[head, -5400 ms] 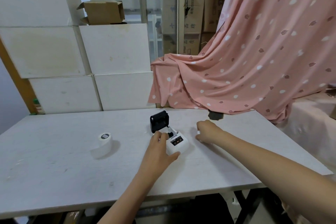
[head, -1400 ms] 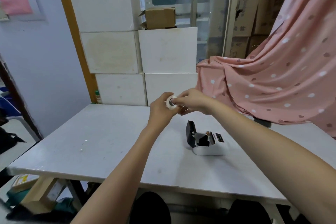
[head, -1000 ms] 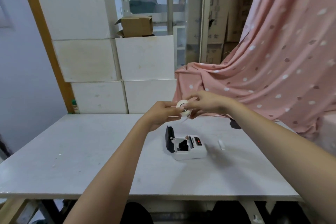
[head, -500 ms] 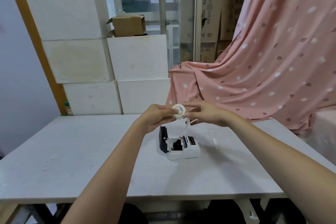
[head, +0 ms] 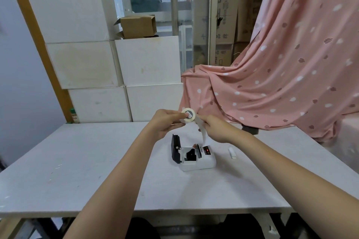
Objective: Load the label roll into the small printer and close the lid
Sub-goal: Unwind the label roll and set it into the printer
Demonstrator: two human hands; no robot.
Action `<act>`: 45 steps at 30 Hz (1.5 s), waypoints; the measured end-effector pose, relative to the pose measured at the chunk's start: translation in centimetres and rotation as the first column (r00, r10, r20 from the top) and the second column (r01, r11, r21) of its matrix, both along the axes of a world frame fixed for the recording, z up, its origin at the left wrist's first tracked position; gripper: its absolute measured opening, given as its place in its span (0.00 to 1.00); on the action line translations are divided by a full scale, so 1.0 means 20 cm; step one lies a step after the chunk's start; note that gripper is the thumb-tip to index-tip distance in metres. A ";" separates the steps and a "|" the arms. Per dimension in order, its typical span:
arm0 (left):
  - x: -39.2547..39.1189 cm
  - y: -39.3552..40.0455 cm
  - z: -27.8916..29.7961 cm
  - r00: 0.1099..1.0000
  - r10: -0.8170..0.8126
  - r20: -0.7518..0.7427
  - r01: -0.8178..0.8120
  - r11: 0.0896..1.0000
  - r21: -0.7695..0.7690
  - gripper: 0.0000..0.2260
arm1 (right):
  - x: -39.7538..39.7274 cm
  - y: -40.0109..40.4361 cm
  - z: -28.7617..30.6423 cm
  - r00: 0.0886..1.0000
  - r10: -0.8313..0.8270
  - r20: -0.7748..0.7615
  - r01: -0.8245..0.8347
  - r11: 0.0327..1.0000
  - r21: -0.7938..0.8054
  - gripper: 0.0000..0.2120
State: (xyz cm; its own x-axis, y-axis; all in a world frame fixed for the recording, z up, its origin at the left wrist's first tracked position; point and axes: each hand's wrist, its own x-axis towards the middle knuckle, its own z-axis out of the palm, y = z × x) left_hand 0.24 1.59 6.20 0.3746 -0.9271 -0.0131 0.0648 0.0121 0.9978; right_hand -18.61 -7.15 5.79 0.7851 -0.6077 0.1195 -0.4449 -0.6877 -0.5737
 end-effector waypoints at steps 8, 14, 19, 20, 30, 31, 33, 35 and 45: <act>-0.06 -0.02 0.00 1.000 0.006 -0.007 -0.006 0.994 -0.113 0.14 | 0.08 0.02 -0.03 0.986 -0.028 0.162 0.005 0.990 0.140 0.20; -0.05 -0.03 -0.01 0.997 0.027 0.070 -0.017 0.989 -0.147 0.14 | 0.08 -0.05 0.03 0.936 -0.066 0.347 -0.053 0.945 0.324 0.28; -0.05 -0.02 -0.02 0.979 -0.006 0.205 0.040 0.986 -0.163 0.15 | 0.07 -0.14 0.05 0.904 -0.055 0.425 -0.164 0.872 0.461 0.21; -0.06 -0.01 -0.02 0.976 -0.011 0.217 0.048 0.985 -0.167 0.15 | 0.06 -0.15 0.05 0.894 -0.059 0.444 -0.183 0.857 0.482 0.21; -0.04 0.00 -0.02 0.986 -0.017 0.165 0.047 0.982 -0.181 0.16 | 0.03 -0.13 0.01 0.892 -0.032 0.452 -0.231 0.826 0.514 0.18; -0.04 0.00 -0.02 0.989 -0.022 0.147 0.050 0.981 -0.185 0.17 | 0.03 -0.13 0.01 0.889 -0.033 0.456 -0.232 0.827 0.512 0.18; -0.05 0.00 -0.03 0.995 -0.035 0.092 0.053 0.978 -0.199 0.17 | 0.04 -0.12 0.01 0.881 -0.045 0.471 -0.234 0.824 0.516 0.19; -0.06 0.00 -0.04 0.998 -0.046 0.035 0.052 0.975 -0.218 0.15 | 0.05 -0.12 0.01 0.863 -0.064 0.501 -0.244 0.815 0.525 0.23; -0.09 -0.01 -0.06 0.990 -0.089 -0.114 0.059 0.968 -0.242 0.13 | 0.10 -0.04 -0.02 0.807 -0.047 0.589 -0.194 0.921 0.339 0.18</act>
State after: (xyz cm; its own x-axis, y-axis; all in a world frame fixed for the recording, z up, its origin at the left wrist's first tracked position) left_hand -1.46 1.47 4.95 0.3142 -0.9342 0.1690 0.1964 0.2381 0.9512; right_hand -16.71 -7.99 5.31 0.6848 -0.6423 0.3443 0.0948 -0.3899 -0.9160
